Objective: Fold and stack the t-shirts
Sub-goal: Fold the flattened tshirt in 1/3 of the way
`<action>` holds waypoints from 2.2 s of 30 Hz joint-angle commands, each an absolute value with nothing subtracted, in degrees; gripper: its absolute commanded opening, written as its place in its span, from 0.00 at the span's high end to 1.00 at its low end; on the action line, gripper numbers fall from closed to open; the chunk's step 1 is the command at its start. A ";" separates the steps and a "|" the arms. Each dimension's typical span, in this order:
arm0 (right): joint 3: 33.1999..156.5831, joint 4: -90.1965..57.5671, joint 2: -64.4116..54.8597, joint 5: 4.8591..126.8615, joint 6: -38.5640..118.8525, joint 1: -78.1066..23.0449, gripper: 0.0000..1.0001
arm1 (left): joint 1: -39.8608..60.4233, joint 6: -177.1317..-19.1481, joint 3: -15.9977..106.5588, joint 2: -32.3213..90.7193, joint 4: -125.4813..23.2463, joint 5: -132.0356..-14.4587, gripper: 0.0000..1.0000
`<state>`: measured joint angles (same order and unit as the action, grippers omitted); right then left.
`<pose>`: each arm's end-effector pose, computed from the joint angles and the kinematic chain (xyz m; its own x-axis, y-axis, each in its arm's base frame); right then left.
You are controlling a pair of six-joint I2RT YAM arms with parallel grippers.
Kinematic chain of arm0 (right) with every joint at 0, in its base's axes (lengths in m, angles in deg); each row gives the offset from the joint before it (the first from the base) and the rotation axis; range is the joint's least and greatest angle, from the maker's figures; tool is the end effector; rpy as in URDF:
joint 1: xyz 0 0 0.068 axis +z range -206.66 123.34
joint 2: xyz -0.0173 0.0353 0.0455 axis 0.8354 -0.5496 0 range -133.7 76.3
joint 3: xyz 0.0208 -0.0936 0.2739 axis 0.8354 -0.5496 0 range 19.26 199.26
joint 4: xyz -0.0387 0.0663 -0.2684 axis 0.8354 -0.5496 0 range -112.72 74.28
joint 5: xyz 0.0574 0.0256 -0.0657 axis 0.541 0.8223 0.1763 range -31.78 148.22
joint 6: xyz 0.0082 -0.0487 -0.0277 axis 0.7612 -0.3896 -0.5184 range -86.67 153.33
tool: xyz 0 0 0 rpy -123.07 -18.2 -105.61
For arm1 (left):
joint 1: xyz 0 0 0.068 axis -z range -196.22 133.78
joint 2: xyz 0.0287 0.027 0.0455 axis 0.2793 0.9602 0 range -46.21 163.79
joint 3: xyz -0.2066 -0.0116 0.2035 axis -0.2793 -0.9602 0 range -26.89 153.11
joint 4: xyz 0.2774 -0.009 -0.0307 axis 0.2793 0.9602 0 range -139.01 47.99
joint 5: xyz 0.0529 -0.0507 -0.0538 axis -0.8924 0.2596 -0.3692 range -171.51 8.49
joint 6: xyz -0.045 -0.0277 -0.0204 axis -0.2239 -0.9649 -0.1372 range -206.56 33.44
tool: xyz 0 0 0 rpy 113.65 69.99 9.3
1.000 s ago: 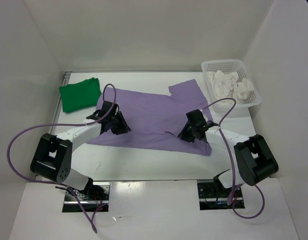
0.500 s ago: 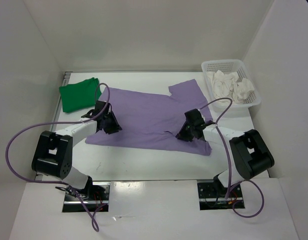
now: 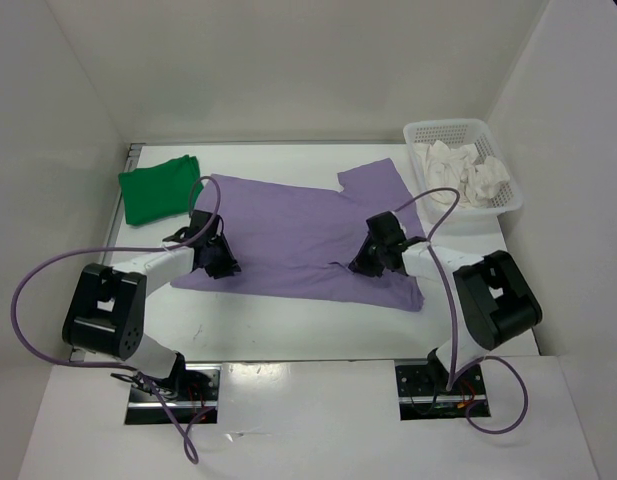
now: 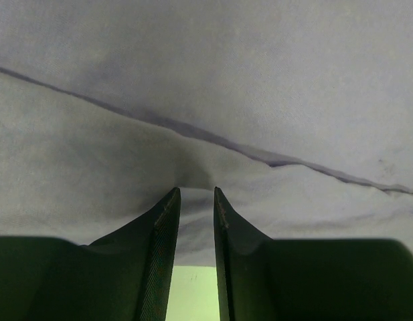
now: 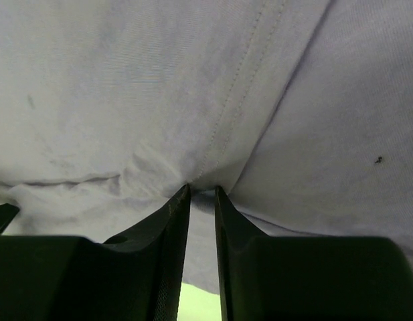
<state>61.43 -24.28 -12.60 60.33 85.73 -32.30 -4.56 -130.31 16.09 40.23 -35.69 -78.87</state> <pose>0.2761 0.1266 0.1510 -0.7986 0.5077 -0.3233 0.3303 0.8187 0.4696 0.2910 -0.0619 0.1619 -0.7486 -0.5508 -0.3691 -0.4028 0.8200 -0.4067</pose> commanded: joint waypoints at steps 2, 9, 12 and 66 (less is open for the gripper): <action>64.08 -23.01 -14.31 58.83 83.87 -32.05 0.72 | -4.97 -130.59 15.13 37.73 -35.57 -79.84 0.66; 59.60 -24.60 -5.96 57.17 84.57 -32.05 0.70 | -6.02 -130.59 13.99 35.88 -35.57 -79.84 0.66; 59.60 -24.60 -8.59 58.04 84.57 -32.05 0.70 | -6.02 -130.59 13.98 35.88 -35.57 -79.84 0.66; 93.86 -26.36 -34.77 62.79 76.75 -6.74 1.00 | -18.31 -124.26 39.11 47.46 -29.31 -79.07 0.61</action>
